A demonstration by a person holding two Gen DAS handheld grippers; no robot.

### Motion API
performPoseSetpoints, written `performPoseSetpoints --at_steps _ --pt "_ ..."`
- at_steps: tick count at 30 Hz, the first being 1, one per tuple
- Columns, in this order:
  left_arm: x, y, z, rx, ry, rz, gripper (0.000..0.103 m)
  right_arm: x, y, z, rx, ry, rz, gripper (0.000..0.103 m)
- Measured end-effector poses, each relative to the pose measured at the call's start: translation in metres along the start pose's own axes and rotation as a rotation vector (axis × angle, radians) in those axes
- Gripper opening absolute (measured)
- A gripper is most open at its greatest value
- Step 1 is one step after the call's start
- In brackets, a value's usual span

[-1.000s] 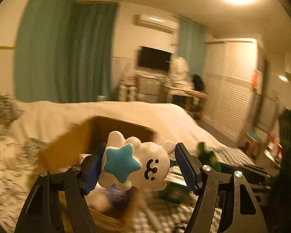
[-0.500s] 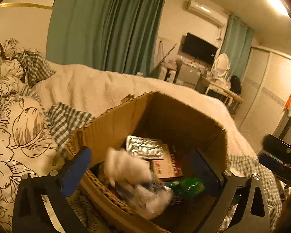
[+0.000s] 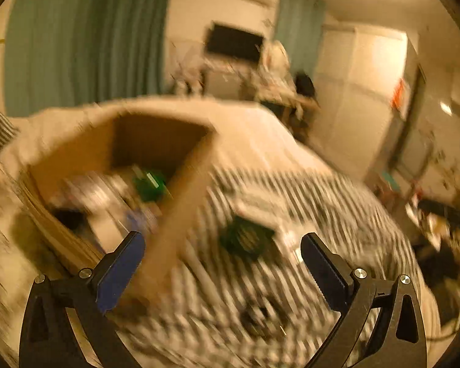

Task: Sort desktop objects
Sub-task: 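Grasp the dark prayer-bead bracelet with the left gripper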

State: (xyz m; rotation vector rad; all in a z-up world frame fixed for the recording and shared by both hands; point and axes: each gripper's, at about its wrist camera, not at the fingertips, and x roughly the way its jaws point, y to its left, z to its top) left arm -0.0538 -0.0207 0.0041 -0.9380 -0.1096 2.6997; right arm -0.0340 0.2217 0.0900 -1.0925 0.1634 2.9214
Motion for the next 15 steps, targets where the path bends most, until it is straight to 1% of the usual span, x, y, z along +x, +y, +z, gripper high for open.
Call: performPoseSetpoints --at_steps 2,3,4,5,7,9,10,11,12,14,15 --pt "0.023 -0.021 -0.028 0.036 0.096 -0.037 0.103 0.007 -0.006 -0.013 0.007 0.015 -0.007 0.077" --pt "0.036 -0.03 -0.041 0.057 0.14 -0.037 0.103 0.013 -0.009 -0.02 0.016 0.032 -0.004 0.077" --pt "0.053 -0.04 -0.057 0.083 0.206 -0.027 0.103 0.019 -0.011 -0.027 0.027 0.051 0.009 0.077" --pt "0.062 -0.047 -0.065 0.096 0.249 -0.029 0.103 0.023 -0.013 -0.031 0.037 0.058 0.018 0.077" --pt "0.085 -0.056 -0.084 0.126 0.346 -0.05 0.103 0.034 -0.014 -0.04 0.045 0.079 0.045 0.077" --pt "0.098 -0.06 -0.099 0.153 0.379 0.008 0.103 0.044 -0.012 -0.045 0.027 0.091 0.065 0.077" --pt "0.105 -0.058 -0.103 0.152 0.395 0.019 0.103 0.046 -0.011 -0.048 0.012 0.095 0.073 0.077" --pt "0.109 -0.054 -0.104 0.129 0.401 -0.01 0.098 0.049 -0.007 -0.05 -0.01 0.098 0.078 0.077" --pt "0.111 -0.05 -0.103 0.107 0.402 -0.038 0.079 0.054 -0.003 -0.052 -0.039 0.097 0.077 0.077" --pt "0.114 -0.045 -0.097 0.085 0.423 -0.087 0.064 0.059 0.006 -0.055 -0.108 0.086 0.07 0.077" --pt "0.113 -0.044 -0.094 0.082 0.425 -0.094 0.052 0.063 0.011 -0.057 -0.143 0.087 0.063 0.077"
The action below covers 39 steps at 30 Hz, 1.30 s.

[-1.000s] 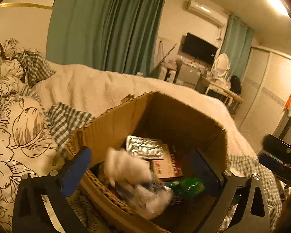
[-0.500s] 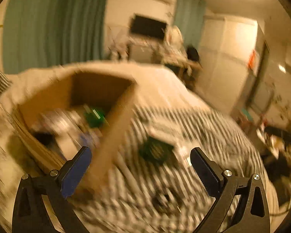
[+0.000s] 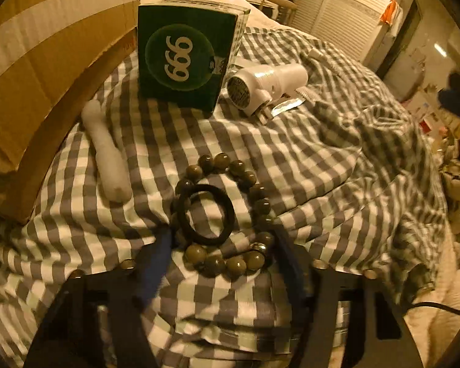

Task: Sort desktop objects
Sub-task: 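Grasp the dark prayer-bead bracelet with the left gripper, then carry the bead bracelet into the cardboard box and open the left gripper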

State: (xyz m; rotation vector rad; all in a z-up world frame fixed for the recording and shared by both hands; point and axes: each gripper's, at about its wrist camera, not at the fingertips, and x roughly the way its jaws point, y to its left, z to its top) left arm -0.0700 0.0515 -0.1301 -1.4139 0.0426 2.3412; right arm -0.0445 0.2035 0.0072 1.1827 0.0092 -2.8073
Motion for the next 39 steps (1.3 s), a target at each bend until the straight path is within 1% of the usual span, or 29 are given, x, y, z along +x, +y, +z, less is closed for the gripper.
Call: performPoseSetpoints --at_steps 1,2,3,4,6,10,14,17,21,23,28,31,33,36,38,39 --pt "-0.004 0.003 0.002 -0.005 -0.007 0.003 0.047 0.005 0.004 -0.002 -0.024 0.007 -0.005 0.077" --pt "-0.007 0.005 0.004 -0.006 -0.008 0.003 0.038 0.01 0.007 -0.004 -0.04 0.014 -0.002 0.077" --pt "-0.011 0.007 0.006 -0.01 -0.012 -0.004 0.032 0.013 0.008 -0.005 -0.047 0.02 0.003 0.077" --pt "-0.016 0.011 0.009 -0.02 -0.024 -0.016 0.029 0.018 0.011 -0.007 -0.053 0.03 0.01 0.077" --pt "-0.027 0.02 0.015 -0.029 -0.057 -0.031 0.011 0.026 0.017 -0.01 -0.059 0.049 0.028 0.077" --pt "-0.054 0.026 0.025 -0.024 -0.151 -0.07 0.011 0.039 0.027 -0.015 -0.072 0.078 0.041 0.077" --pt "-0.064 0.028 0.029 -0.011 -0.197 -0.081 0.011 0.047 0.037 -0.02 -0.079 0.102 0.037 0.077" --pt "-0.074 0.032 0.03 -0.027 -0.233 -0.122 0.011 0.049 0.042 -0.021 -0.072 0.107 0.038 0.077" --pt "-0.098 0.035 0.035 -0.031 -0.322 -0.164 0.011 0.05 0.05 -0.021 -0.059 0.101 0.054 0.077" --pt "-0.114 0.036 0.038 -0.032 -0.377 -0.163 0.011 0.054 0.053 -0.021 -0.047 0.097 0.062 0.077" --pt "-0.15 0.043 0.053 -0.033 -0.483 -0.148 0.011 0.067 0.051 -0.023 -0.015 0.097 0.039 0.077" --pt "-0.172 0.054 0.069 -0.05 -0.553 -0.125 0.011 0.071 0.044 -0.023 -0.005 0.099 0.01 0.077" --pt "-0.184 0.061 0.077 -0.07 -0.593 -0.091 0.011 0.072 0.039 -0.021 0.003 0.096 -0.002 0.077" --pt "-0.203 0.083 0.088 -0.12 -0.64 -0.034 0.011 0.074 0.034 -0.015 0.008 0.087 -0.019 0.077" --pt "-0.209 0.101 0.092 -0.15 -0.64 0.04 0.011 0.076 0.032 -0.01 0.022 0.079 -0.023 0.077" --pt "-0.207 0.11 0.095 -0.161 -0.619 0.085 0.011 0.078 0.03 -0.007 0.042 0.072 -0.025 0.077"
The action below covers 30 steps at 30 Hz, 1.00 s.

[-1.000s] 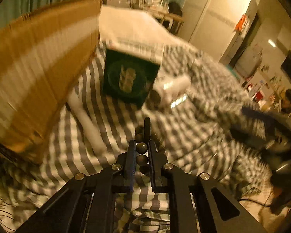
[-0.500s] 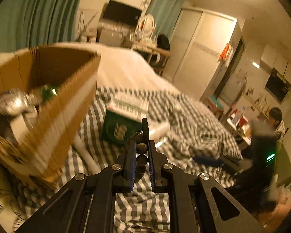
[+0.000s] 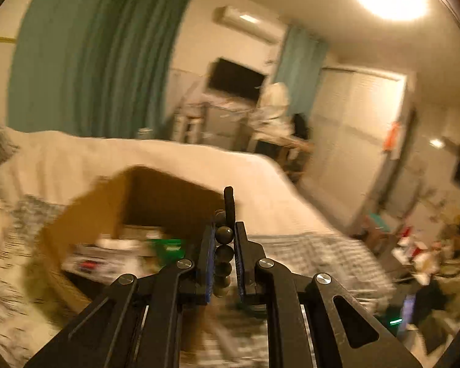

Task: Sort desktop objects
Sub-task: 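Carry the bead bracelet into the cardboard box and open the left gripper, then grasp the white foam stick with the left gripper while the right grasps the white tube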

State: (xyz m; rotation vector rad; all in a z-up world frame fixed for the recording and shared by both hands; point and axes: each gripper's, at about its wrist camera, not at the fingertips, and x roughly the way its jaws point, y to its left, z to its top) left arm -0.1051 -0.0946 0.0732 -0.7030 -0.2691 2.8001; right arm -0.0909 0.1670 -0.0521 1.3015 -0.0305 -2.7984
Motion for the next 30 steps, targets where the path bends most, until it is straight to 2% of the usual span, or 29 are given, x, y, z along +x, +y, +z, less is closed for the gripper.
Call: performPoseSetpoints --at_steps 4,5,7,8,9,11,14,16,17,19,24,27,29,30 --pt "0.039 0.034 -0.01 -0.029 0.131 0.155 0.014 0.004 -0.004 0.007 0.062 -0.016 0.0 0.077" --pt "0.044 0.036 -0.014 -0.026 0.142 0.18 0.014 0.004 -0.004 0.008 0.071 -0.017 0.006 0.077" --pt "0.05 0.033 -0.021 -0.009 0.17 0.209 0.034 0.002 -0.004 0.009 0.07 -0.026 -0.003 0.077" --pt "0.048 0.029 -0.022 -0.001 0.175 0.21 0.066 0.0 -0.005 0.009 0.063 -0.028 -0.01 0.077" --pt "0.046 0.022 -0.022 0.007 0.163 0.216 0.082 -0.002 -0.006 0.01 0.057 -0.03 -0.023 0.077" --pt "0.032 0.005 -0.023 0.052 0.107 0.218 0.082 -0.009 -0.014 0.012 0.07 -0.055 -0.067 0.077" --pt "0.017 -0.02 -0.023 0.113 0.091 0.178 0.083 -0.025 -0.032 0.022 0.108 -0.088 -0.069 0.077" --pt "0.007 -0.035 -0.027 0.109 0.086 0.155 0.084 -0.038 -0.044 0.027 0.11 -0.106 -0.082 0.077" --pt "0.002 -0.044 -0.033 0.103 0.093 0.119 0.084 -0.042 -0.049 0.029 0.103 -0.112 -0.087 0.077" --pt "0.003 -0.061 -0.046 0.101 0.13 0.053 0.084 -0.048 -0.063 0.031 0.088 -0.114 -0.099 0.077" --pt "0.029 -0.106 -0.088 0.173 0.236 0.008 0.084 -0.032 -0.096 0.031 0.095 -0.062 -0.114 0.077" --pt "0.049 -0.122 -0.114 0.176 0.289 0.006 0.084 -0.018 -0.11 0.031 0.062 -0.028 -0.155 0.077" --pt "0.068 -0.12 -0.13 0.167 0.332 0.048 0.084 -0.007 -0.119 0.032 0.031 -0.015 -0.174 0.076" --pt "0.076 -0.116 -0.138 0.165 0.351 0.08 0.084 -0.003 -0.122 0.033 0.022 -0.018 -0.175 0.072"
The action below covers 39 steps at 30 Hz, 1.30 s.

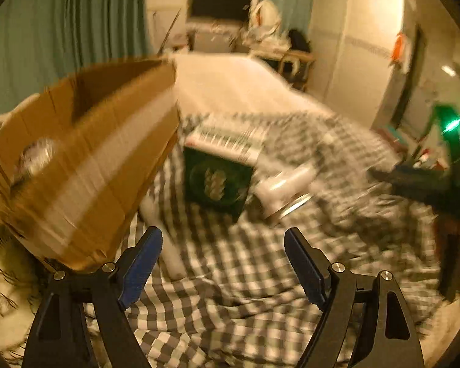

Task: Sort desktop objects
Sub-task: 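Grasp the white foam stick with the left gripper while the right grasps the white tube, then carry the foam stick and white tube over the box and release both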

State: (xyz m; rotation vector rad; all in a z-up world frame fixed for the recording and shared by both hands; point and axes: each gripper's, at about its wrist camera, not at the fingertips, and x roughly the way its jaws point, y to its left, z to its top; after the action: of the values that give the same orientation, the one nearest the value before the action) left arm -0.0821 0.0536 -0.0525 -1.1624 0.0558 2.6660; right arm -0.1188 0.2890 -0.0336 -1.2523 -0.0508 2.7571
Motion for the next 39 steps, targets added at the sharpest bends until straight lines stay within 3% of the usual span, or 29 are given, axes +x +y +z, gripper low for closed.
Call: performPoseSetpoints --at_steps 6,8,10,11,14,16,18,21,22,23,25,27,39 --pt "0.056 0.008 -0.007 -0.048 0.046 0.144 0.084 0.045 -0.008 0.018 -0.076 -0.029 0.014 0.064" --pt "0.073 0.01 -0.008 -0.062 0.059 0.161 0.084 0.063 -0.007 0.025 -0.086 -0.028 0.012 0.059" --pt "0.092 0.017 -0.01 -0.087 0.108 0.123 0.081 0.082 -0.004 0.033 -0.112 -0.023 -0.01 0.057" --pt "0.096 0.019 -0.011 -0.096 0.121 0.109 0.071 0.092 -0.002 0.037 -0.12 -0.016 -0.014 0.055" --pt "0.097 0.022 -0.01 -0.09 0.111 0.098 0.057 0.12 0.001 0.043 -0.12 0.039 -0.03 0.05" --pt "0.094 0.02 -0.009 -0.069 0.101 0.108 0.041 0.13 0.001 0.042 -0.113 0.066 -0.04 0.047" --pt "0.091 0.024 -0.008 -0.067 0.095 0.111 0.02 0.129 0.001 0.04 -0.109 0.068 -0.047 0.036" --pt "0.083 0.038 -0.006 -0.114 0.093 0.066 0.013 0.107 0.007 0.038 -0.125 0.05 -0.043 0.019" --pt "0.079 0.042 -0.005 -0.128 0.088 0.053 0.012 0.098 0.008 0.038 -0.128 0.047 -0.038 0.018" --pt "0.075 0.045 -0.004 -0.132 0.08 0.044 0.012 0.089 0.01 0.037 -0.129 0.045 -0.029 0.018" --pt "0.062 0.047 -0.002 -0.127 0.054 0.019 0.0 0.062 0.015 0.035 -0.137 0.034 -0.01 0.018" --pt "0.049 0.047 -0.002 -0.135 0.033 -0.04 0.0 0.031 0.02 0.03 -0.152 0.024 0.007 0.018" --pt "-0.04 0.043 0.005 -0.07 -0.074 -0.154 0.0 -0.11 0.064 0.004 -0.155 -0.032 0.215 0.018"
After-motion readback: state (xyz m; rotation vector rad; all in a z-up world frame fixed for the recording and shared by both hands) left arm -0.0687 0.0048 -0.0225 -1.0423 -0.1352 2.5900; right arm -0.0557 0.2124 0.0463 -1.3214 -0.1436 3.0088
